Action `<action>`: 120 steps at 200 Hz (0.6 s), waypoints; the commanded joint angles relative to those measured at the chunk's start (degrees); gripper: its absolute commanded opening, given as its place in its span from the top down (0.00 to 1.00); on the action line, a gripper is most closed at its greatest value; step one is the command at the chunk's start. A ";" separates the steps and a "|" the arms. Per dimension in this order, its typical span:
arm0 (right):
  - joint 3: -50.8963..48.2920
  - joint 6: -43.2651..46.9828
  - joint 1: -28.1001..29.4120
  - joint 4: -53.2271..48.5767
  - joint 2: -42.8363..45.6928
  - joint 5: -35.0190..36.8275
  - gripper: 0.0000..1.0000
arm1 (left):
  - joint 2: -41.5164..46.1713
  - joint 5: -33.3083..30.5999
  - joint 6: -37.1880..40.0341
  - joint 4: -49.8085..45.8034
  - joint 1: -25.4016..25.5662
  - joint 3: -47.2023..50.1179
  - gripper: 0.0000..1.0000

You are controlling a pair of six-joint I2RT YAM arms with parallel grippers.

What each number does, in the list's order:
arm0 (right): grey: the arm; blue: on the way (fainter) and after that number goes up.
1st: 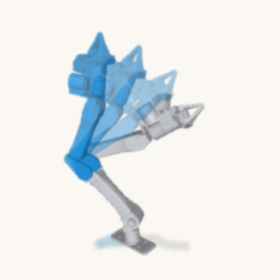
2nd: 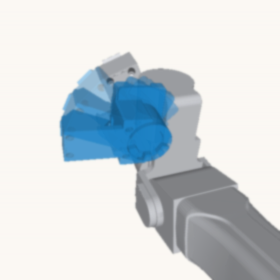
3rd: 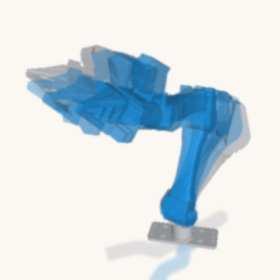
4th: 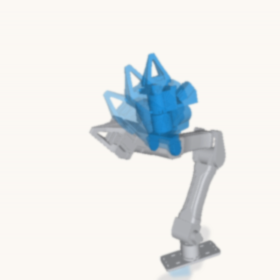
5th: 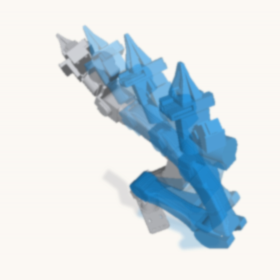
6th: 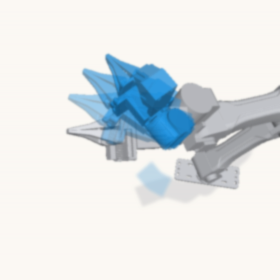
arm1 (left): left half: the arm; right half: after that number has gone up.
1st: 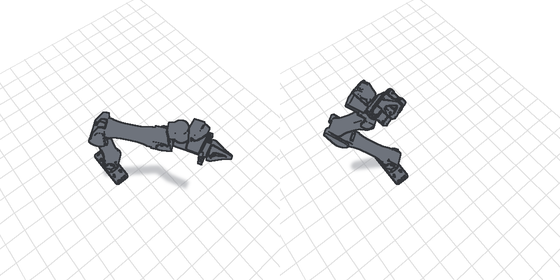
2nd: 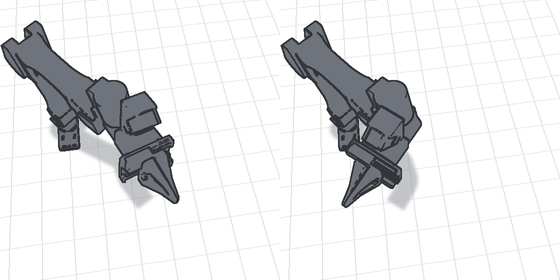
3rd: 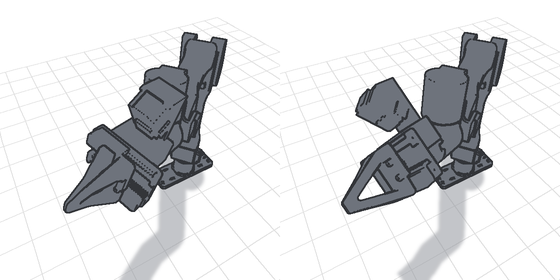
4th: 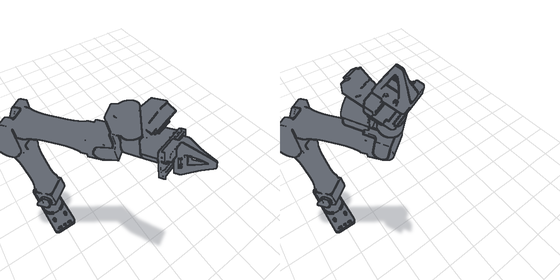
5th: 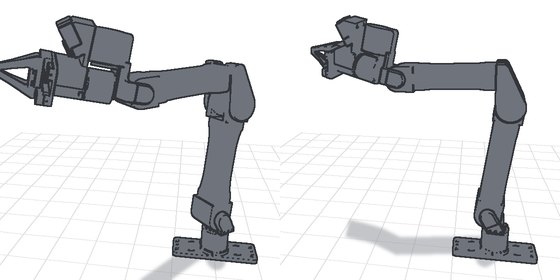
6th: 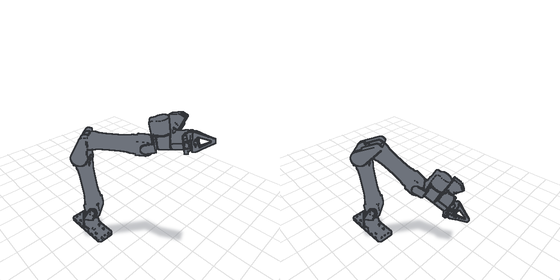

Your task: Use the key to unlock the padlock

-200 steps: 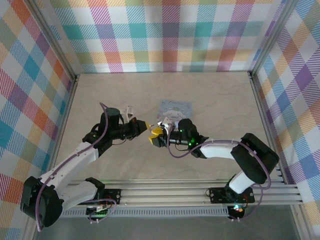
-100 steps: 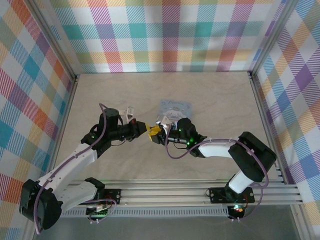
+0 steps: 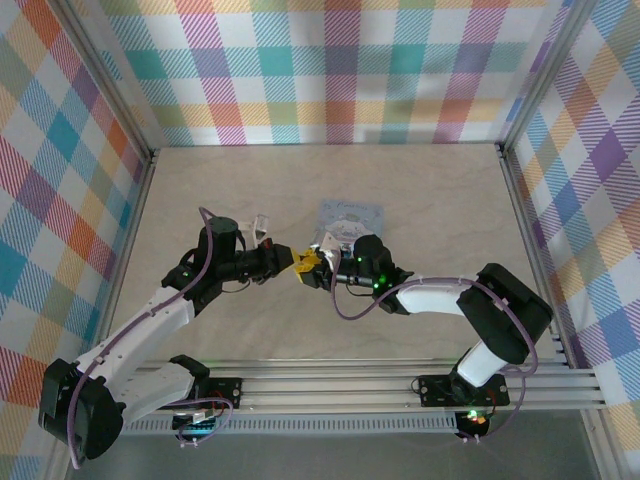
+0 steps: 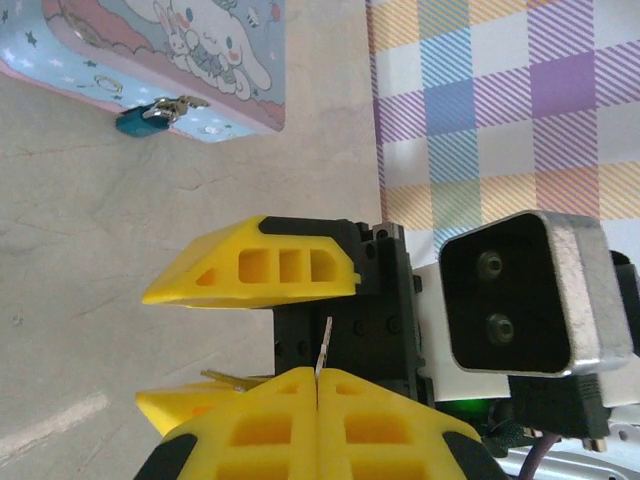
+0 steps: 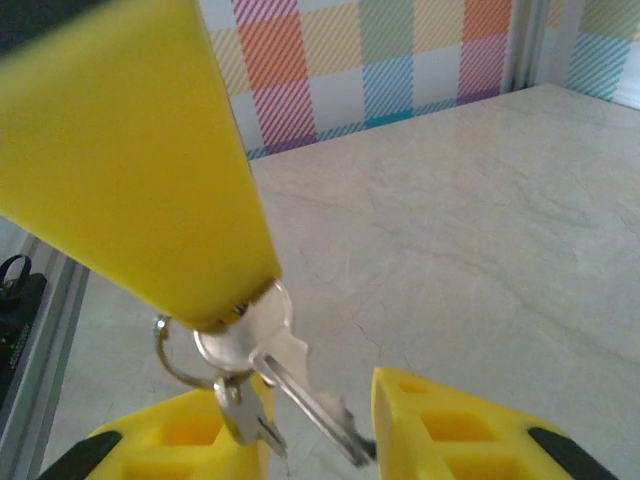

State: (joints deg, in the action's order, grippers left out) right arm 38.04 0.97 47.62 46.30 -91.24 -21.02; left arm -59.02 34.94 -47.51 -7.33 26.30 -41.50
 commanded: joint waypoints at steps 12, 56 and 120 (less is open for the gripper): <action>1.39 1.83 0.55 1.55 0.19 -3.33 0.83 | 1.05 1.01 0.84 -1.36 -0.74 -1.13 1.00; 0.55 4.20 0.95 -2.23 2.30 -0.90 1.00 | 2.63 -2.10 1.66 -4.11 -1.21 -1.21 1.00; 2.95 19.34 4.38 -21.17 8.70 20.96 1.00 | 6.66 -16.38 -2.99 -19.98 -1.39 -4.01 0.41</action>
State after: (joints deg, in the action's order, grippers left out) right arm 38.30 11.38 50.81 34.04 -84.55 -10.74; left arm -54.19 26.55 -47.72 -17.54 25.82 -42.54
